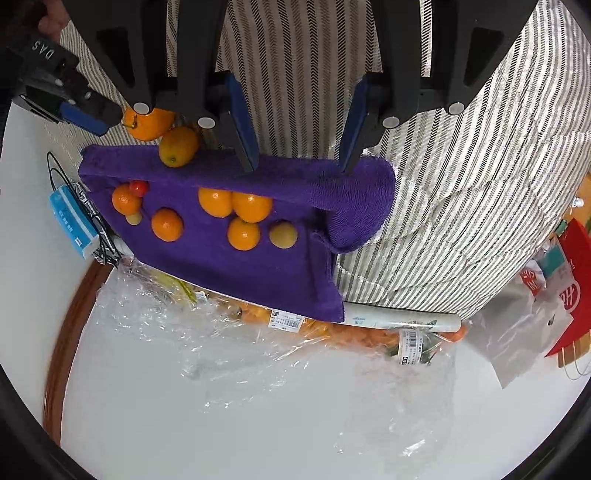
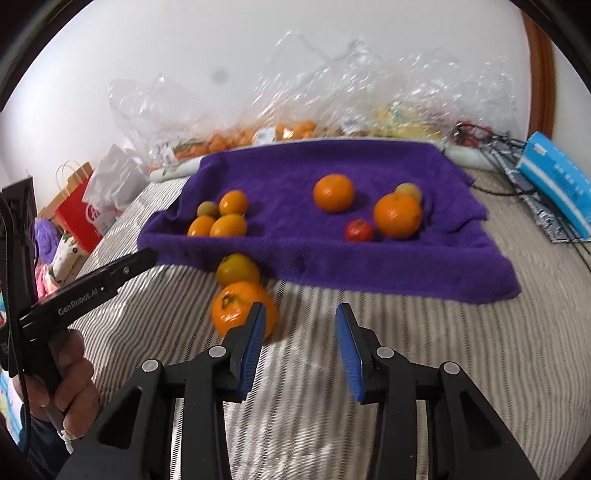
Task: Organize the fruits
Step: 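Move both grippers back toward the two oranges lying beside the towel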
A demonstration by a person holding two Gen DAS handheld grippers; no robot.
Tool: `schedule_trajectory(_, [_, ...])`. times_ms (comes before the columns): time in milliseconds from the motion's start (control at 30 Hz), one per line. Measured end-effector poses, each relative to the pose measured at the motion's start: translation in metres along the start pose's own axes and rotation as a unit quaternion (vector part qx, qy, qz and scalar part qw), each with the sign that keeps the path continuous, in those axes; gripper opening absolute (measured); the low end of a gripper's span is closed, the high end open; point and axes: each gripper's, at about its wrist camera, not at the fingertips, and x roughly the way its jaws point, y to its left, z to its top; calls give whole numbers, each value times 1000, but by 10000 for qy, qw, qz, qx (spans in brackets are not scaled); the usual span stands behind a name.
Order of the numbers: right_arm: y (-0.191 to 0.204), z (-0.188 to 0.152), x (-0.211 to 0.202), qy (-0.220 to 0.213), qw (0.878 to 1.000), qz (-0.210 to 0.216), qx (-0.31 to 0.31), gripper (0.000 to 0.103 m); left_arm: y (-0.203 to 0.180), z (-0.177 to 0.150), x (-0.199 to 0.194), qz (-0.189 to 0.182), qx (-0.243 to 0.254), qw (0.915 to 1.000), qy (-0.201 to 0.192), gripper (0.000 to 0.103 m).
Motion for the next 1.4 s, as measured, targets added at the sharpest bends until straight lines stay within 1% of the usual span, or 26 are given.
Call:
schedule_trajectory(167, [12,3,-1,-72,9998,109,-180,40,-2,0,2,13,59,10000,26,43])
schedule_trajectory(333, [22,4,1,-105,9992,202,-327,40,0,0,2,-13,14,10000,46,43])
schedule_trajectory(500, [31,5,4,17,9982,435,-420,40,3,1,2,-23,-66,10000,65,43])
schedule_trajectory(767, [46,2,13,149,9959,620,-637,41,8,3,2,-15,-181,9998,75,43])
schedule_trajectory(1000, [56,4,24,232,9945,713,-725,41,11,3,5,-25,-267,9996,123,43])
schedule_trajectory(1200, [59,3,35,380,9939,682,-779,42,15,4,7,-31,-340,9993,142,43])
schedule_trajectory(1400, [60,0,33,279,9942,663,-795,41,13,4,8,-16,-285,9995,153,43])
